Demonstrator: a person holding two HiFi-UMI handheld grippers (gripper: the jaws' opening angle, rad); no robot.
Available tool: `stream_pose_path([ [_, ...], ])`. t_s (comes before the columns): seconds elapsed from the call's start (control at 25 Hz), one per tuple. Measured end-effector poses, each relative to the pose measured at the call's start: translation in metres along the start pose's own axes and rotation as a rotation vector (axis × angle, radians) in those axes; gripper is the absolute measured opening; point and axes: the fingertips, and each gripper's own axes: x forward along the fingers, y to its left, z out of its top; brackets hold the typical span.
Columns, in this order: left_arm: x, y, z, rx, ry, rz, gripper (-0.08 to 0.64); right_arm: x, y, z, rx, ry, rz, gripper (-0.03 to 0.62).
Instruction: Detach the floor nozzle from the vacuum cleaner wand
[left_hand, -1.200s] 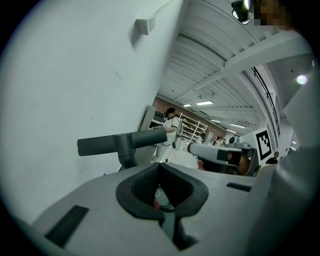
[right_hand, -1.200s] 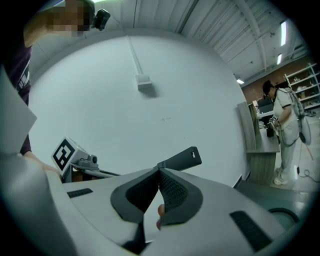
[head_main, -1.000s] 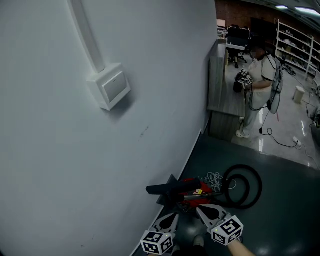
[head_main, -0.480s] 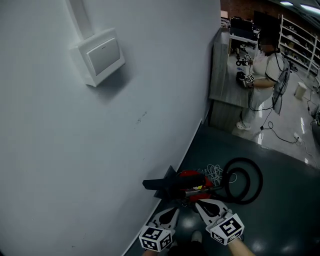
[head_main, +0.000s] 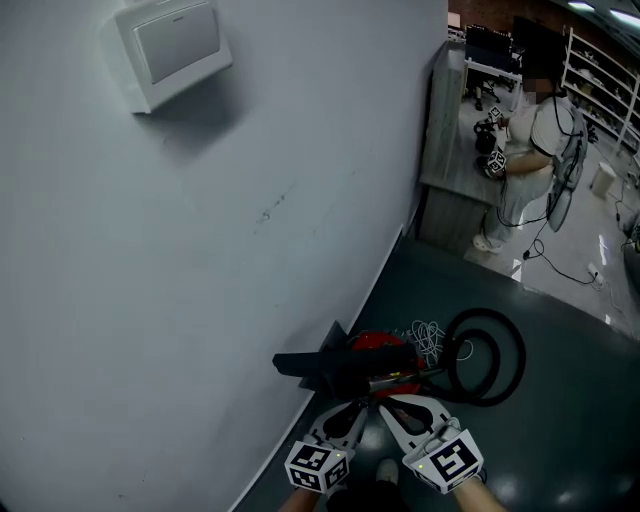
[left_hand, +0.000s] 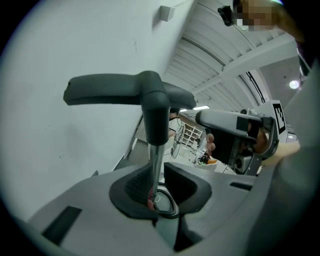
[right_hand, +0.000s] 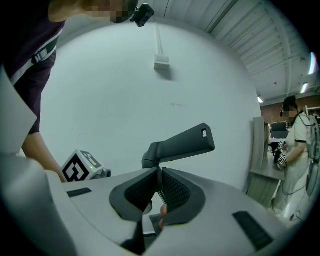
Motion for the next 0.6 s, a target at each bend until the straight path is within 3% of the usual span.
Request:
stream_pose_path([
  [0.16,0.022,0.006,-0.012,0.006,-0.027,-0.025,0.134,0.010,0.004,-0.001,-0.078,0.006,0.031,0.059],
  [0.32,0.043,0.007,-0.020,0.051,-0.047,-0.038,0.203,0.017,0.008,-0.014,-0.174,0.087,0.073,0.098],
  [0.48,0.060,0.006,-0.025,0.143,-0.052,-0.040,0.227,0.025,0.013,-0.021,-0.229,0.130,0.109,0.123],
  [0.6,0.067,0.006,-0.024,0.156,-0.070,-0.036,0.227,0.029,0.012,-0.021,-0.243,0.133,0.123,0.132],
])
